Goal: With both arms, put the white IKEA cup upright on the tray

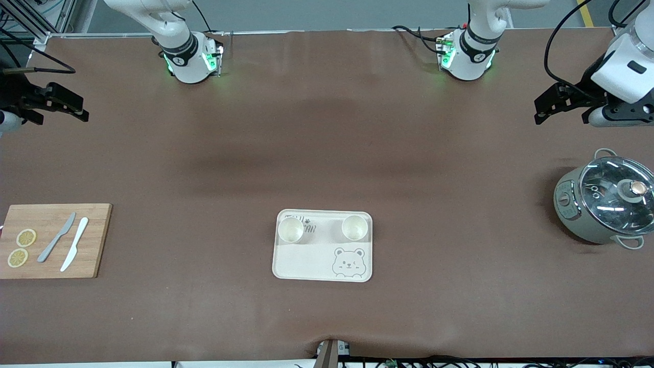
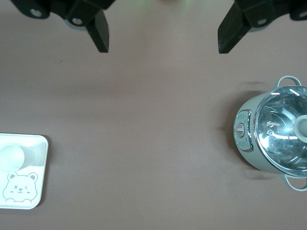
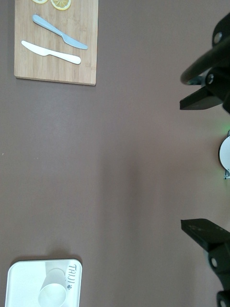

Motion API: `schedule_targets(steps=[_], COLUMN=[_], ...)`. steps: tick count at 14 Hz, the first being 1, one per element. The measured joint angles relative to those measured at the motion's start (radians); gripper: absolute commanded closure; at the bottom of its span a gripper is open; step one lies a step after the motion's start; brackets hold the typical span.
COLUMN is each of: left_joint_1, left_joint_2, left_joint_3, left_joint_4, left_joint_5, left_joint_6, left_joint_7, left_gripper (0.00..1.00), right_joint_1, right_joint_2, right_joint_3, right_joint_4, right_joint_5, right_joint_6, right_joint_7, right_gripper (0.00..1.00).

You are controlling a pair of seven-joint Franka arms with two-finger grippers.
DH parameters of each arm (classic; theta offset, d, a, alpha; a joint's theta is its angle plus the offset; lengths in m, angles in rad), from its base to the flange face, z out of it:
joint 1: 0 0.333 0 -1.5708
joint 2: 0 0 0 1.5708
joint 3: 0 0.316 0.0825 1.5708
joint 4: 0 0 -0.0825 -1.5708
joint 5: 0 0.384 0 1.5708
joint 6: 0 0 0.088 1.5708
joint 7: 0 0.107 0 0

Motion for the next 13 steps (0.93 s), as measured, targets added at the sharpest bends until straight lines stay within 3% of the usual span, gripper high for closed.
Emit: schedule_targets(steps=[13], left_joint_1=[0.004], left_joint_2=[0.016], left_joint_3=[0.000], left_joint_4=[0.000], left_joint_5=[0.000], left_joint_6=[0.000], left_joint_7=[0.000], left_gripper=[0.00], right_joint_1=[0.000], right_joint_2=[0.000], right_joint_3=[0.000], right_joint_4=[0.000], right_joint_5=[0.000], right_joint_6=[-0.003], right_joint_7=[-0.001], right_gripper=[0.00])
